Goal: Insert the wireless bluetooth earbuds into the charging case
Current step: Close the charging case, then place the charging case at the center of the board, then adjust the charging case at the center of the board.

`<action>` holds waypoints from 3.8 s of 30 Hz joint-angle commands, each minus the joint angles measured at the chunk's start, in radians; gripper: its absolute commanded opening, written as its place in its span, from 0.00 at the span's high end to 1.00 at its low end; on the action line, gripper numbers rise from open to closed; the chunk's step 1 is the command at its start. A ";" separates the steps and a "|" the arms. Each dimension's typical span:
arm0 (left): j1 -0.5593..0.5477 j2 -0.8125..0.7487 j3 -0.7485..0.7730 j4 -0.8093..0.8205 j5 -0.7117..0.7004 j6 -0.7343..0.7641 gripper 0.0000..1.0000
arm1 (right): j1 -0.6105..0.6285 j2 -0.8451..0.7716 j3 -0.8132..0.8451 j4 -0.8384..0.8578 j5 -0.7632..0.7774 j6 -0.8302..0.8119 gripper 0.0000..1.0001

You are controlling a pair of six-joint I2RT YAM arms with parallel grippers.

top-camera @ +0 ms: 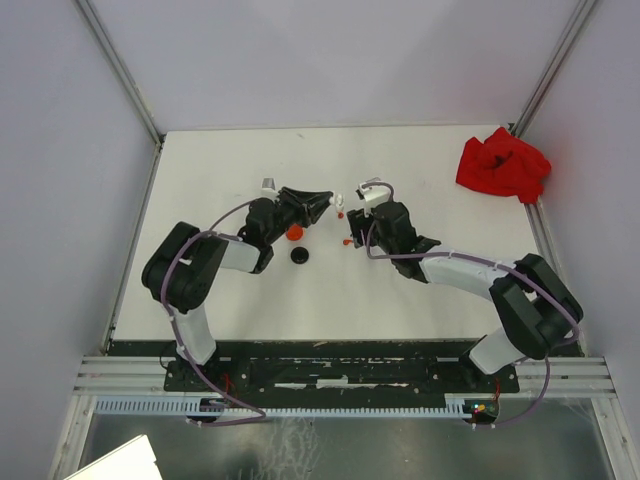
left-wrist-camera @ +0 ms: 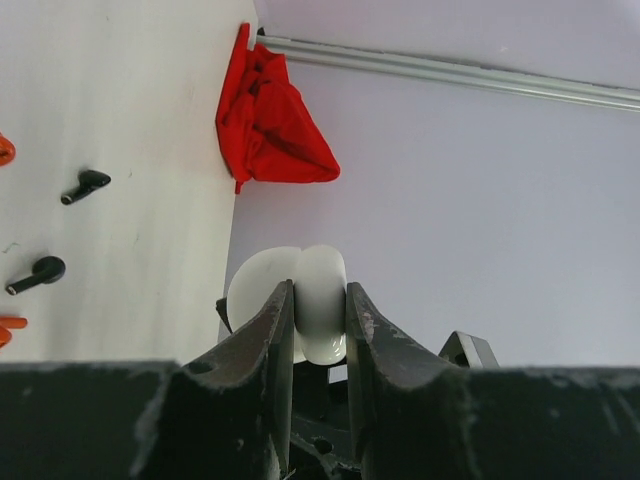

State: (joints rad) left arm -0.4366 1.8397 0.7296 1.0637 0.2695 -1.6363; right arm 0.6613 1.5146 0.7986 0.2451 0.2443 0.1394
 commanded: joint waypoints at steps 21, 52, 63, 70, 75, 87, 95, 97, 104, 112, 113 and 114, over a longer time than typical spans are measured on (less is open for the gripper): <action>-0.091 -0.006 0.044 -0.072 -0.080 -0.096 0.97 | 0.042 0.122 0.040 0.340 0.189 -0.079 0.24; 0.100 0.111 0.280 -0.412 -0.079 0.430 0.97 | -0.082 -0.066 0.084 -0.048 0.177 0.095 0.19; 0.146 0.234 0.443 -0.594 -0.185 0.605 0.97 | -0.085 -0.061 0.104 -0.080 0.127 0.092 0.19; 0.148 0.278 0.489 -0.635 -0.212 0.644 0.97 | -0.088 -0.068 0.107 -0.081 0.110 0.088 0.19; 0.148 0.309 0.520 -0.670 -0.194 0.664 0.94 | -0.087 -0.056 0.122 -0.083 0.082 0.099 0.19; 0.155 0.298 0.531 -0.713 -0.180 0.702 0.38 | -0.087 -0.032 0.145 -0.121 0.057 0.094 0.20; 0.198 0.202 0.467 -0.730 -0.202 0.708 0.29 | -0.086 -0.004 0.192 -0.175 -0.028 0.077 0.21; 0.214 0.157 0.433 -0.731 -0.213 0.711 0.29 | -0.083 0.028 0.217 -0.197 -0.094 0.076 0.21; 0.250 -0.052 0.269 -0.739 -0.248 0.736 0.30 | 0.001 0.188 0.382 -0.314 -0.210 0.003 0.23; 0.262 -0.267 0.054 -0.690 -0.261 0.723 0.30 | 0.075 0.388 0.567 -0.402 -0.207 0.000 0.24; 0.269 -0.279 0.050 -0.695 -0.254 0.727 0.30 | 0.082 0.406 0.585 -0.411 -0.200 -0.002 0.24; 0.276 -0.293 0.052 -0.707 -0.248 0.735 0.30 | 0.090 0.424 0.600 -0.419 -0.195 -0.002 0.24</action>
State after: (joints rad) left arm -0.1791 1.6119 0.8059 0.3294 0.0299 -0.9485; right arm 0.7277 1.8832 1.3056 -0.1402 0.0376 0.1509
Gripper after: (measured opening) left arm 0.701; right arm 0.765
